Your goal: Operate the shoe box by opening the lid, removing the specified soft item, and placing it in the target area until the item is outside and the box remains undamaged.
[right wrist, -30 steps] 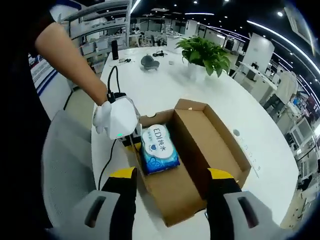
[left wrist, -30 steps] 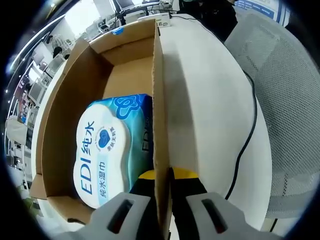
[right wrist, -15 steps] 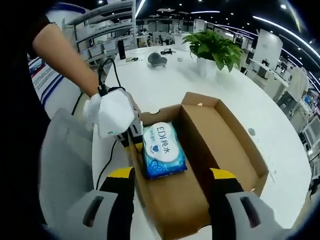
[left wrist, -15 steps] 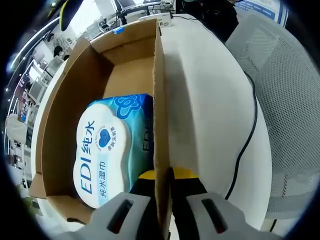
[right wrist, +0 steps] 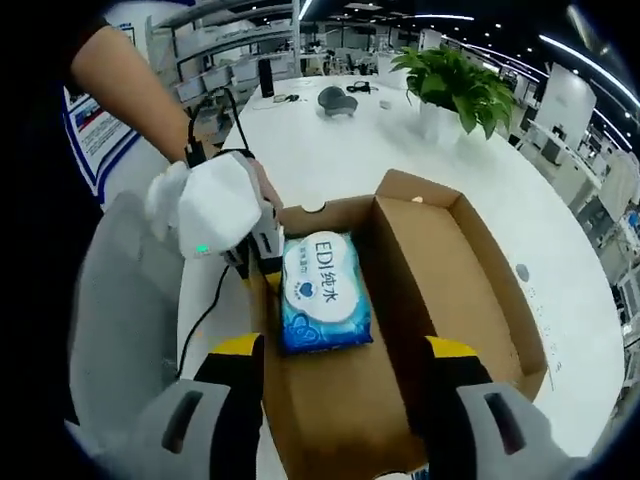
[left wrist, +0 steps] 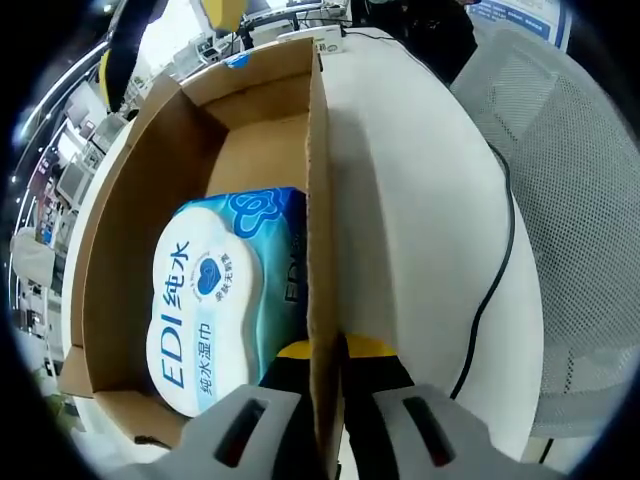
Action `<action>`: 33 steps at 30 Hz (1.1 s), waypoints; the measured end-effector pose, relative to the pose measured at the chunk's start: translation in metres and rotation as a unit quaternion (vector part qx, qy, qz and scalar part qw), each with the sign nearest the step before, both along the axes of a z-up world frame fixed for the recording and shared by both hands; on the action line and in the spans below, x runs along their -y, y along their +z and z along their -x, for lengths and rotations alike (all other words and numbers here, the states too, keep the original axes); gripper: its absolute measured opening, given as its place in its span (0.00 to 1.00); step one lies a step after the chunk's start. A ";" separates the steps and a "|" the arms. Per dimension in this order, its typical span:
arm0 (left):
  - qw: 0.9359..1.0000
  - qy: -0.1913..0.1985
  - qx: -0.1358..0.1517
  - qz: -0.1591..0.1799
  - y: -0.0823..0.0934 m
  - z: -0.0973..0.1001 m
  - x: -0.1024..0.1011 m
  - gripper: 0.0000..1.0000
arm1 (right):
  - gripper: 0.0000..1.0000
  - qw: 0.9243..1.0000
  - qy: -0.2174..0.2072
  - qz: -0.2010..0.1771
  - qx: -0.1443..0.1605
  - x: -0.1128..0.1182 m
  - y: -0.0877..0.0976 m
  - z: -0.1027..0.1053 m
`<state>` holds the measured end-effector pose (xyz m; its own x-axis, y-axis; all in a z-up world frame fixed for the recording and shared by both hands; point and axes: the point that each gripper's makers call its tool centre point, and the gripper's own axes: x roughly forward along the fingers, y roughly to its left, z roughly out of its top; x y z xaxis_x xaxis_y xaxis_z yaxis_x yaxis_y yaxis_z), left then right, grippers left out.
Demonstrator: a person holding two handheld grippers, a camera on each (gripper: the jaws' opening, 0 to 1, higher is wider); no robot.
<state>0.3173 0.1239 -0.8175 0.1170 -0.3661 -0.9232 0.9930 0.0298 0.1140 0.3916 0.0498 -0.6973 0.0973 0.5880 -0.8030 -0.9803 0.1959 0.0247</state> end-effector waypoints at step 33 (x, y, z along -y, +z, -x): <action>1.000 0.003 -0.002 0.000 -0.002 0.002 0.000 0.02 | 0.66 0.998 0.052 0.031 -0.033 -0.038 -0.087 0.014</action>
<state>0.3153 0.1236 -0.8194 0.1160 -0.3647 -0.9239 0.9932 0.0365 0.1103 0.3772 0.0875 -0.7841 -0.0147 0.5417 -0.8405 -0.9920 0.0972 0.0800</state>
